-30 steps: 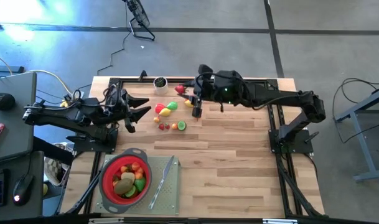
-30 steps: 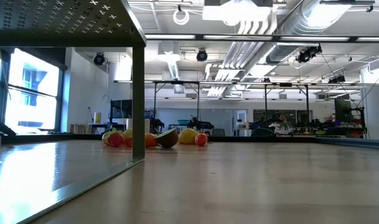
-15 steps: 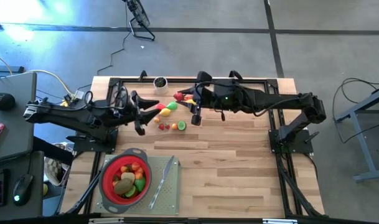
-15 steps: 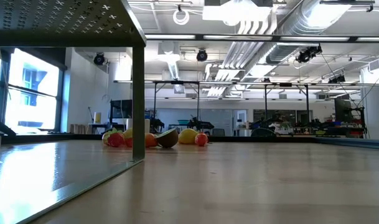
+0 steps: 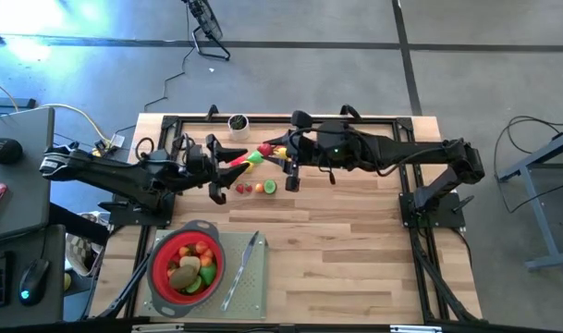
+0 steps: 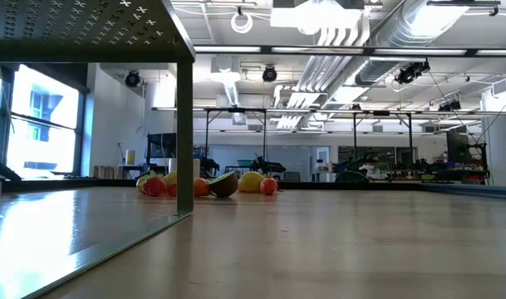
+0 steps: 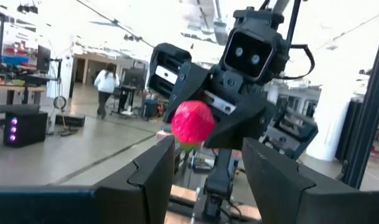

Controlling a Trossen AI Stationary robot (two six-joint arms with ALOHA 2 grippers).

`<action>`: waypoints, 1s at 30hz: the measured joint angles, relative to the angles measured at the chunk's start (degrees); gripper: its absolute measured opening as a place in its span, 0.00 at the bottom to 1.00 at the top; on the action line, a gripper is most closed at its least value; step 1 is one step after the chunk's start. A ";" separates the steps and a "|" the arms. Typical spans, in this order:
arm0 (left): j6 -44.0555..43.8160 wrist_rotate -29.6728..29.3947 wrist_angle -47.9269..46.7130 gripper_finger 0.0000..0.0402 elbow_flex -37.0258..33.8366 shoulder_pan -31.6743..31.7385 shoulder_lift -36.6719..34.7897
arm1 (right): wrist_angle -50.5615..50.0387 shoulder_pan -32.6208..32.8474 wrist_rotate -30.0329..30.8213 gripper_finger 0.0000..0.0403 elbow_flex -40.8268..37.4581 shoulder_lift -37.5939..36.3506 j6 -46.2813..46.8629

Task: Pick & Place Fruit
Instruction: Put the strawberry into the red strainer bowl on the shelf

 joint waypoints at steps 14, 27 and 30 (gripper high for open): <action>-4.55 -0.08 6.60 0.45 0.74 0.00 6.53 | -1.41 0.00 -2.86 0.35 0.00 0.02 -0.02; -4.83 -1.35 5.61 0.45 5.04 0.04 11.60 | -3.40 0.35 -4.62 0.35 0.08 -0.07 -1.36; -4.83 -1.56 5.78 0.45 5.20 0.02 11.62 | -3.25 0.56 -4.58 0.35 0.09 -0.07 -1.64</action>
